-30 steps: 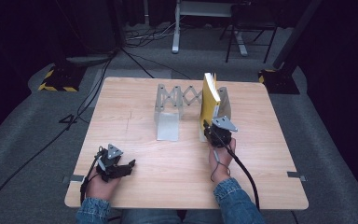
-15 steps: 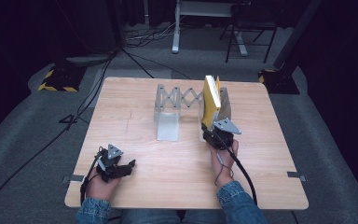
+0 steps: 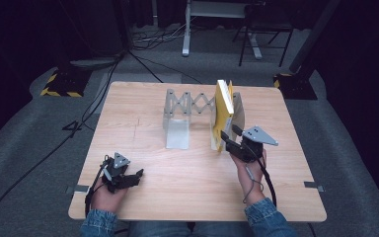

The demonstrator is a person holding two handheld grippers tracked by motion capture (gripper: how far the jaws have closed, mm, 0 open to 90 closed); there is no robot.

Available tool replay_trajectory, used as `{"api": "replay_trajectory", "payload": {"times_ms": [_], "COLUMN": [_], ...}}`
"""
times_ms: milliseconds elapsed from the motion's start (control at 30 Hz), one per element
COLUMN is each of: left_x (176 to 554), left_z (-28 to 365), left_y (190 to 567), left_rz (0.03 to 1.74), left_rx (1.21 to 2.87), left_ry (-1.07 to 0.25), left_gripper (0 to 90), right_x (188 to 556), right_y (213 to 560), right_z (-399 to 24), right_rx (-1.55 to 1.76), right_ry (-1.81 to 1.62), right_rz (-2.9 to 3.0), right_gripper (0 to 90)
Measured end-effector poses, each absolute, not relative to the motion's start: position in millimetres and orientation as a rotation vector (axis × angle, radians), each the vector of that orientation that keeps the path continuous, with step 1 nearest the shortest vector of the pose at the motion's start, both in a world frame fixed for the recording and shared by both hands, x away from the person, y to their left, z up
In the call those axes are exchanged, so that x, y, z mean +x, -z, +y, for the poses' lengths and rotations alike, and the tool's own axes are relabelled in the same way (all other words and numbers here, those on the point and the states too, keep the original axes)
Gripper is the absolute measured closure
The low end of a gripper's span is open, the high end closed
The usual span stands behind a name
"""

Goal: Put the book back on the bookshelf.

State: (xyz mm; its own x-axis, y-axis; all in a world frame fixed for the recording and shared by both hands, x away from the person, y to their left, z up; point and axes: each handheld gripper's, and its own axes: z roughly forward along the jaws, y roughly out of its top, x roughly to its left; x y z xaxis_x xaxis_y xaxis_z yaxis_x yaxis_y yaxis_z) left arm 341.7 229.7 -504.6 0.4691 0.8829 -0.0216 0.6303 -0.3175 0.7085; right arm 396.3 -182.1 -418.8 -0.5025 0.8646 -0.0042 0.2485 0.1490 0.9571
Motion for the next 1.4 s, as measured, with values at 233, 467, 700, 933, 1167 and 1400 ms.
{"api": "replay_trajectory", "payload": {"times_ms": [233, 467, 700, 933, 1167, 1400], "left_x": [340, 338, 339, 338, 339, 339], "left_z": [230, 231, 232, 232, 232, 232], "left_y": [505, 505, 505, 505, 505, 505], "left_rz": [1.244, 1.237, 1.227, 1.234, 1.230, 1.231], "left_rx": [2.060, 2.065, 2.072, 2.064, 2.067, 2.067], "left_ry": [-0.488, -0.481, -0.487, -0.480, -0.478, -0.478], "left_gripper": [27.7, 27.3, 27.3, 27.0, 26.9, 26.9], "right_x": [379, 367, 352, 347, 342, 348], "right_y": [402, 399, 401, 406, 419, 442], "right_z": [-207, -233, -256, -279, -306, -325], "right_rx": [1.006, 1.013, 1.023, 1.041, 1.109, 1.165], "right_ry": [-1.397, -1.421, -1.381, -1.339, -1.260, -1.167], "right_rz": [1.911, 2.025, 2.071, 2.126, 2.117, 2.142], "right_gripper": [45.4, 41.4, 40.5, 39.4, 39.2, 37.6]}}
